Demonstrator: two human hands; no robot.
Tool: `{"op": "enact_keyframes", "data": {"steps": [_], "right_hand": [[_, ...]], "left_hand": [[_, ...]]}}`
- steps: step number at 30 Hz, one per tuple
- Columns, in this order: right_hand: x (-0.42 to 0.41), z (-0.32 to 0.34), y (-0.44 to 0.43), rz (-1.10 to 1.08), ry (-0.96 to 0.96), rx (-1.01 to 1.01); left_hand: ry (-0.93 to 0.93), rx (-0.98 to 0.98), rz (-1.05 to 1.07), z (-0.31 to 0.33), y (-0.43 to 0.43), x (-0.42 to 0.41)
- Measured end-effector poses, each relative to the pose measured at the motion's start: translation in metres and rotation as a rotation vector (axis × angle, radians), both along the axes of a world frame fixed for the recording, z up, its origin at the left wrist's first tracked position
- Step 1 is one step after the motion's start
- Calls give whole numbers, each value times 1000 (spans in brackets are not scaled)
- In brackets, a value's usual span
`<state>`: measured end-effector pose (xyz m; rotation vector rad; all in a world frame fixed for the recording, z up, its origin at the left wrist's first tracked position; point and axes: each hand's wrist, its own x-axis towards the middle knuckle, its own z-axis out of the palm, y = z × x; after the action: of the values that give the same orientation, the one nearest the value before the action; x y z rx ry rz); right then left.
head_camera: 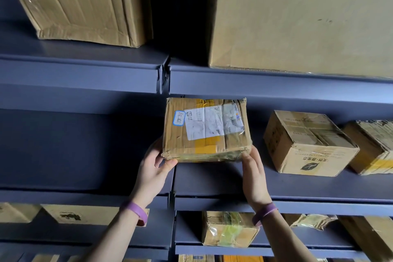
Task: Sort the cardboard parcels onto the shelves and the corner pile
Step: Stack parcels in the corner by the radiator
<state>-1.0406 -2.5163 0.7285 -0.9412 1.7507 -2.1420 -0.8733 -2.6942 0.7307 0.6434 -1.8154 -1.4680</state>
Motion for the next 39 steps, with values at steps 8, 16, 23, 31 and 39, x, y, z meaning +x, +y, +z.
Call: {"op": "enact_keyframes", "data": {"steps": [8,16,23,31,39], "right_hand": [[4,3,1,-14,-1,42],[5,5,-1,-10,-50,48],[13,13,6,-39,-121,-3],[48,12,60,-73,-108,-17],[74,26,193,-212,-83,-67]], "left_hand": [[60,-7,-7,3,2,1],[84,112,-51,4,0,1],[370,440,-298,26,22,6],[372,400,-9,34,86,0],[335,440,-97,44,207,-6]]}}
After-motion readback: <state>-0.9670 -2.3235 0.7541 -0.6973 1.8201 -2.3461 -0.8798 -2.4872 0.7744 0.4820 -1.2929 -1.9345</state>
